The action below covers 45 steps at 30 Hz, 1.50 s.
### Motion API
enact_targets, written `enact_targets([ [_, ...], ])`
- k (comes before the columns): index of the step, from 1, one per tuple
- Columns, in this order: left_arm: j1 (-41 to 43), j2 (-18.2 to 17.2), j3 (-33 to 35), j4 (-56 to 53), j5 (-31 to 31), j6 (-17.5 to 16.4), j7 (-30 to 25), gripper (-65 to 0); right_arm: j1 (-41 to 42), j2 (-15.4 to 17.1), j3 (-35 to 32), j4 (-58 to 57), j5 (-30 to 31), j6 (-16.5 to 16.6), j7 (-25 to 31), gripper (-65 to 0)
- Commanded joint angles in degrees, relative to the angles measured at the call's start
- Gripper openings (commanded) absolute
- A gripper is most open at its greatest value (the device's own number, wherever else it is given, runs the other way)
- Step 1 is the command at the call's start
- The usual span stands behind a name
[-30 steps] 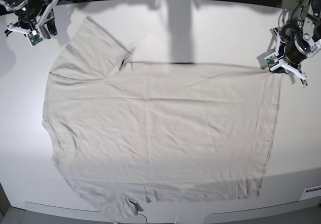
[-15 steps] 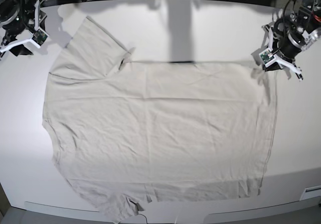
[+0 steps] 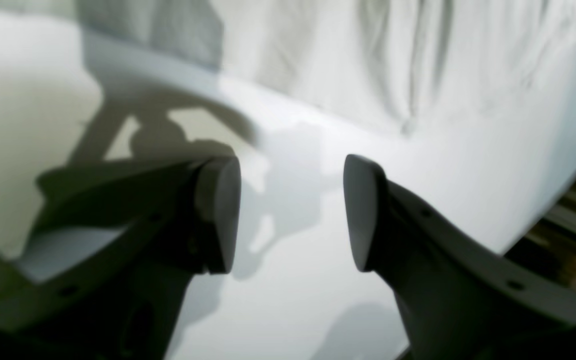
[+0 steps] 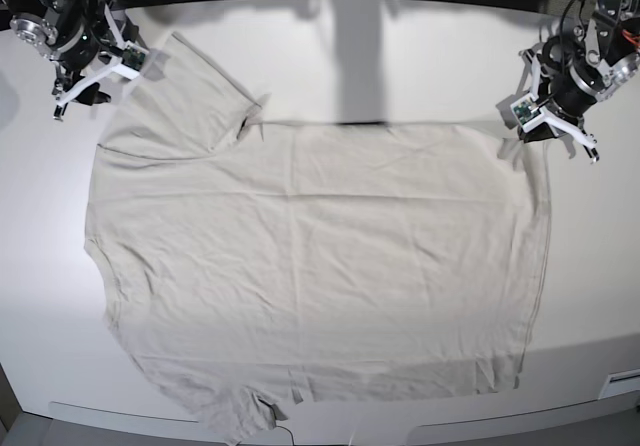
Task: Fold the T-shirt properly
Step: 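Grasp the shoulder corners with both grippers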
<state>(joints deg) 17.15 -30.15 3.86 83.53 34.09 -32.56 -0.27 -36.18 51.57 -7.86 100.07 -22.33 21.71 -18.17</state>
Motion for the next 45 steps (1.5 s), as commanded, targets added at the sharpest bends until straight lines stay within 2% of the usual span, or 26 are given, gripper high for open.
enact_targets([
  [1, 0.79, -0.35, 0.37, -0.39, 1.53, -2.84, 2.38, -65.0, 1.81, 0.94, -1.25, -0.57, 0.0, -0.39, 0.13, -31.9],
  [8, 0.79, -0.35, 0.37, -0.39, 1.53, -2.84, 2.38, -65.0, 12.9, 0.61, -11.87, -7.04, 0.02, -0.35, -0.94, -31.9],
  [14, 0.79, -0.35, 0.37, -0.39, 1.53, -2.84, 2.38, -65.0, 19.39, 0.31, -17.35, -10.58, 0.57, -0.26, -0.9, -31.9],
  [16, 0.79, -0.35, 0.37, -0.39, 1.53, -2.84, 2.38, -65.0, 21.62, -0.13, -18.88, -11.72, 2.43, -0.15, -0.92, -31.9],
  [22, 0.79, -0.35, 0.37, -0.39, 1.53, -2.82, 4.0, -65.0, 25.24, -1.25, -22.56, -13.2, 3.06, 3.43, -1.27, -32.8],
  [25, 0.79, -0.37, 0.37, -0.39, 1.53, -2.84, 5.01, -65.0, 25.24, -1.27, -23.61, -13.2, 3.06, 3.41, -1.25, -39.8],
  [30, 0.79, -0.35, 0.37, -0.39, 1.51, -2.82, 4.98, -65.0, 25.24, -1.25, -23.71, -13.2, 5.42, 3.17, -1.84, -59.0],
  [32, 0.83, -0.35, 0.37, -0.39, 1.44, -2.82, 4.96, -65.0, 25.24, -1.25, -23.71, -13.18, 8.33, 1.14, -2.91, -65.0],
  [36, 0.87, -0.37, 0.35, -0.26, -2.47, -2.82, 5.01, -65.0, 25.22, -0.87, -23.65, -12.7, 12.63, -8.72, -4.0, -65.0],
  [41, 3.78, -0.87, -2.21, 2.82, -12.61, -2.82, 5.14, -65.0, 24.26, 1.42, -22.4, -11.15, 17.94, -9.42, -6.56, -65.0],
  [45, 9.33, -2.78, -6.91, 8.28, -20.39, -2.84, 4.94, -65.0, 19.93, 2.58, -17.07, -9.2, 20.83, -9.42, -6.27, -65.0],
])
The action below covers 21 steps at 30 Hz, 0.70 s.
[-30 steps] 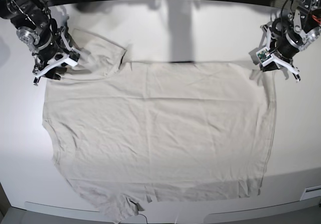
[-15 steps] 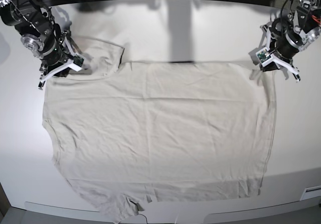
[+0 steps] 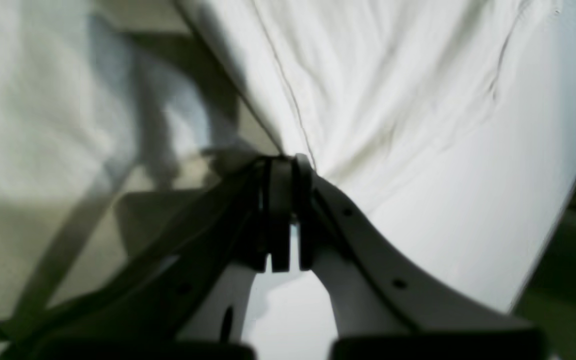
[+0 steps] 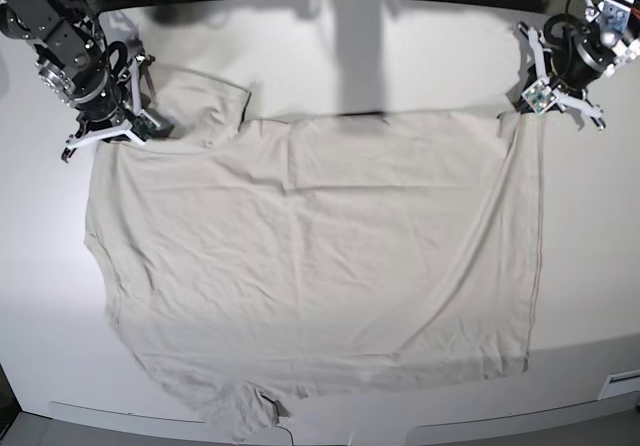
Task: Fold the T-shirt properly
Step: 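Grasp the shoulder corners with both grippers, then lift the shoulders and fold them over toward the hem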
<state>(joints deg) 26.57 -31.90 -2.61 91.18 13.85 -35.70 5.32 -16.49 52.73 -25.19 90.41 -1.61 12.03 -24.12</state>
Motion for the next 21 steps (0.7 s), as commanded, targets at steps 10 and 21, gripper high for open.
enact_targets([
  [10, 12.46, -1.44, -8.72, 10.32, -7.39, 0.31, -0.61, -65.0, -18.58, 1.4, 18.23, 12.31, 3.8, 1.2, -0.11, -65.0],
  [21, 24.98, 2.99, -18.43, 16.96, -9.55, 0.26, -1.4, -65.0, -37.79, -1.68, 32.48, 22.95, 4.81, 1.2, -0.35, -65.0],
])
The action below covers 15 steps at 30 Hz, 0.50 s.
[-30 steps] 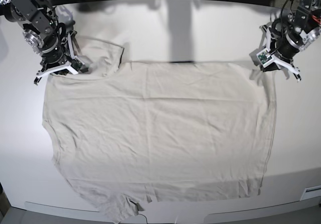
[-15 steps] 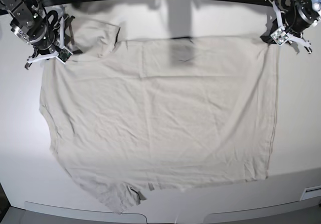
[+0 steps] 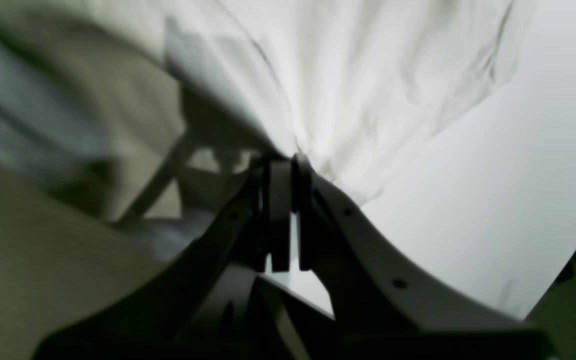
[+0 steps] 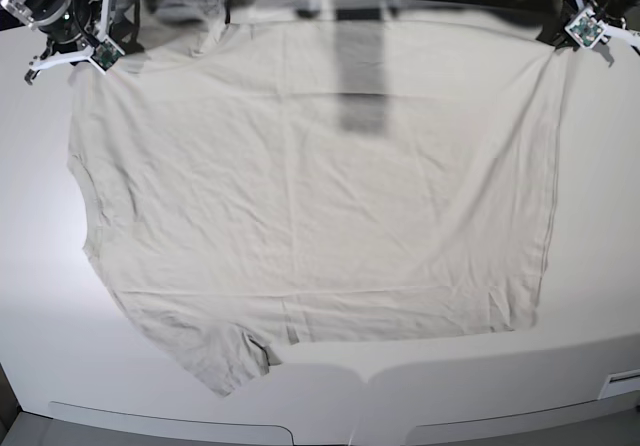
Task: Fold the T-shirt properly
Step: 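Lift the shoulders and fold them over toward the hem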
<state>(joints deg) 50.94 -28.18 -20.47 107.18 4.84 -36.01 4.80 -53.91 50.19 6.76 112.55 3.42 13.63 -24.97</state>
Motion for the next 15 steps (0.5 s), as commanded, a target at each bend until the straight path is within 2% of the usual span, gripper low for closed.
enact_targets([
  [1, 1.38, 0.09, -1.53, 1.14, -0.39, 0.57, -1.7, -65.0, -1.75, 0.35, 1.46, 1.64, 0.52, -0.39, 0.55, -65.0],
  [6, 4.68, 2.8, -4.79, 1.92, -0.42, 0.55, -4.68, -65.0, -8.24, -1.16, 5.33, 4.79, 1.33, -0.42, 1.64, -65.0],
  [12, 6.34, 2.73, -5.01, 2.03, -0.42, 0.57, -4.96, -65.0, -11.98, -1.18, 8.41, 6.08, 1.36, -0.68, 2.03, -65.0],
  [15, 6.14, 2.71, -5.01, 2.56, -0.42, 0.57, -7.5, -65.0, -11.74, -1.14, 9.22, 6.12, 1.33, -1.46, 2.08, -65.0],
])
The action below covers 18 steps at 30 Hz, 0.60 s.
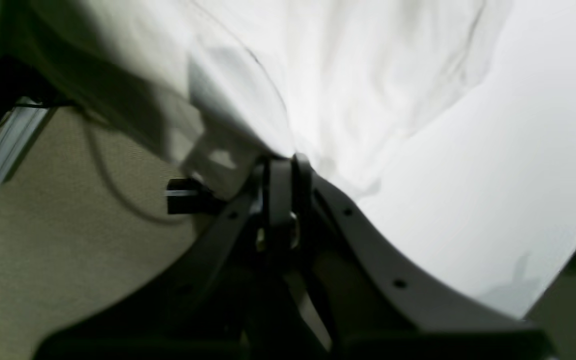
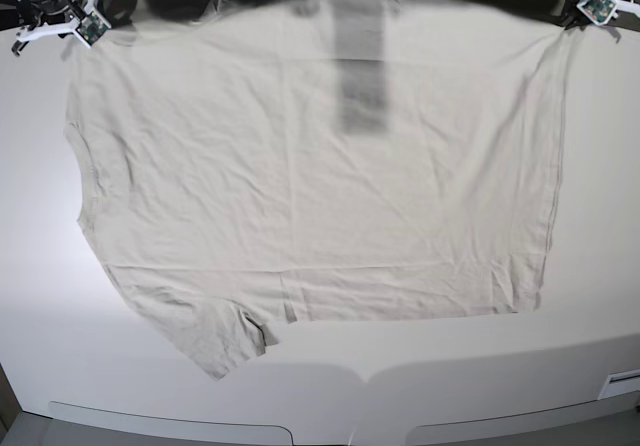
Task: Fold the T-shirt properly
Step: 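Lift the shoulders and fold them over toward the hem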
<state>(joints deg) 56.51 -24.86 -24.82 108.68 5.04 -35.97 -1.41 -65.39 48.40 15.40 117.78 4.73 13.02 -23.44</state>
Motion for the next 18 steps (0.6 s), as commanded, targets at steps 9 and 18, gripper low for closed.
enact_targets([
  [9, -7.58, -0.57, -0.66, 3.32, -2.36, 2.95, 2.51, -65.0, 6.36, 1.86, 1.01, 0.81, 1.75, -0.81, 1.57, -65.0],
  [18, -17.42, -0.57, -0.24, -2.43, -3.58, 2.91, 3.5, -65.0, 19.71, 2.21, -5.9, -4.46, 1.73, -0.85, 2.99, -65.0],
])
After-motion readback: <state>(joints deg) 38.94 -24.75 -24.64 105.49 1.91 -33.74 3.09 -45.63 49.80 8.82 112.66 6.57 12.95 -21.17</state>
